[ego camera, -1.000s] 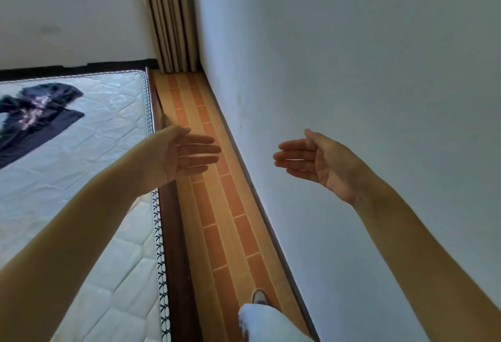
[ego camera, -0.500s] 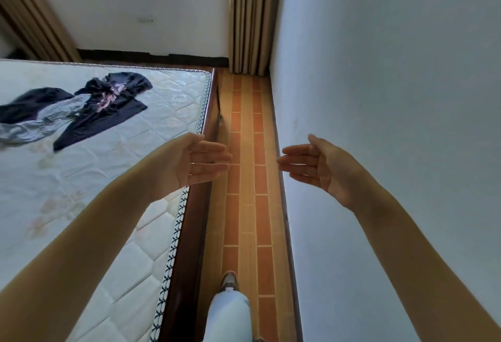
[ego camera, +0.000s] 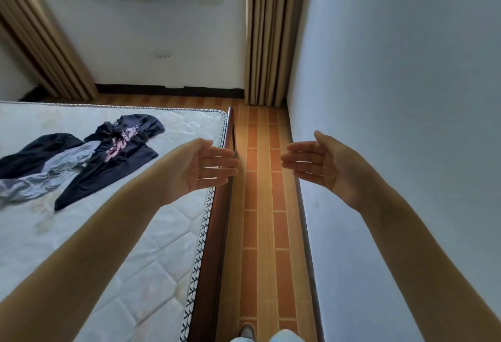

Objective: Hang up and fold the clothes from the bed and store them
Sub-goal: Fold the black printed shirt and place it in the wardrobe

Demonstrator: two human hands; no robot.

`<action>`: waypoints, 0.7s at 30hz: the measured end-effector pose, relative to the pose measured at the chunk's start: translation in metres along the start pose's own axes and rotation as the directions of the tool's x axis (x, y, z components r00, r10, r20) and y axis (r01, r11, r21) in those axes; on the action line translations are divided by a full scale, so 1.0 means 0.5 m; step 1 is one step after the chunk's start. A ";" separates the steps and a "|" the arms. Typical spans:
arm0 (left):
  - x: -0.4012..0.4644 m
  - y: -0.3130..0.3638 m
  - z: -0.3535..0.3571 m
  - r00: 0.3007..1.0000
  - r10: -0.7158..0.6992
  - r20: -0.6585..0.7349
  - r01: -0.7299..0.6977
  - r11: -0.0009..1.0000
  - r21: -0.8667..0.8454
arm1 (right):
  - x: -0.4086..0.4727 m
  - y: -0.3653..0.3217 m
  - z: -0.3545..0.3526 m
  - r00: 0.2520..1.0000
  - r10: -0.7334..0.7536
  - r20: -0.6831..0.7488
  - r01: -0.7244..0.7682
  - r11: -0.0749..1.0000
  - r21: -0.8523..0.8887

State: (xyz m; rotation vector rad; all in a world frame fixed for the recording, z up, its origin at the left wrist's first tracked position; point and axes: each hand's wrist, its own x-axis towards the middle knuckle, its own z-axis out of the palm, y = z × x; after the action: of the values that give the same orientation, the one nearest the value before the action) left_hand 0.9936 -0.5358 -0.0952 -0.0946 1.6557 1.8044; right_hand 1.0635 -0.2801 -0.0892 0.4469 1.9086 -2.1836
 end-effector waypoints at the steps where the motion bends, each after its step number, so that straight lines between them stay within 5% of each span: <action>1: 0.022 0.017 -0.004 1.000 -0.010 0.011 0.010 1.000 0.004 | 0.023 -0.009 -0.002 1.000 0.007 -0.004 -0.007 1.000 -0.001; 21: 0.623 0.385 -0.059 0.996 0.089 -0.021 -0.089 0.996 -0.004 | 0.694 -0.299 -0.167 0.998 0.011 0.066 -0.009 1.000 -0.027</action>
State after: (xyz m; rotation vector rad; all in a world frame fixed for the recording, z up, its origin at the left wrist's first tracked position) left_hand 0.6442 -0.4235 -0.0857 -0.0422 1.6942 1.8797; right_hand 0.6955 -0.1612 -0.0848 0.3740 1.8950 -2.1365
